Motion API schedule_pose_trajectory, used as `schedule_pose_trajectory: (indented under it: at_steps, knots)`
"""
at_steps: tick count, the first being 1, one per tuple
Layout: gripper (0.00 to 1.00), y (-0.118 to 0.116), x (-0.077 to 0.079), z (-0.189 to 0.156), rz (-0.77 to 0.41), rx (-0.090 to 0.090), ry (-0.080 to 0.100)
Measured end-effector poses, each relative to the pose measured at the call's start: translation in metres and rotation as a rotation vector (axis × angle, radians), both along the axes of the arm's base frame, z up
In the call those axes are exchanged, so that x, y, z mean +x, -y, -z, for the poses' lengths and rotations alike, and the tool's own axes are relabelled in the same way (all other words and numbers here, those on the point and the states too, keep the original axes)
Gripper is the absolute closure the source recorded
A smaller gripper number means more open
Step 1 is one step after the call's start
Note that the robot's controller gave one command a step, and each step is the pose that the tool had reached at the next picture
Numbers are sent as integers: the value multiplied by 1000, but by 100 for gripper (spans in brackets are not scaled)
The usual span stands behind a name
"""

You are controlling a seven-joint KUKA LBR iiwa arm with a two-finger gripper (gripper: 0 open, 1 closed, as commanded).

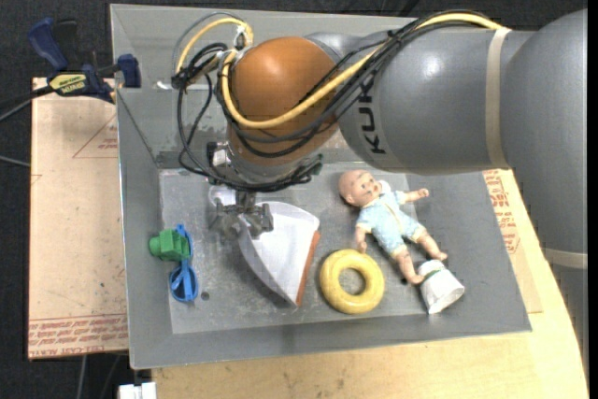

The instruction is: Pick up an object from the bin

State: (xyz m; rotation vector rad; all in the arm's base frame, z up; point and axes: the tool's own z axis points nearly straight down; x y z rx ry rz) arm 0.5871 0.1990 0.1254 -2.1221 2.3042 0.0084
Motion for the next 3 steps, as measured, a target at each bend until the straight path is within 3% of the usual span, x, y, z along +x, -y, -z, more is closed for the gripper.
schedule_pose_trajectory:
  at_steps: [3]
  knots:
    - [100,0,0,-40,3,0,-1]
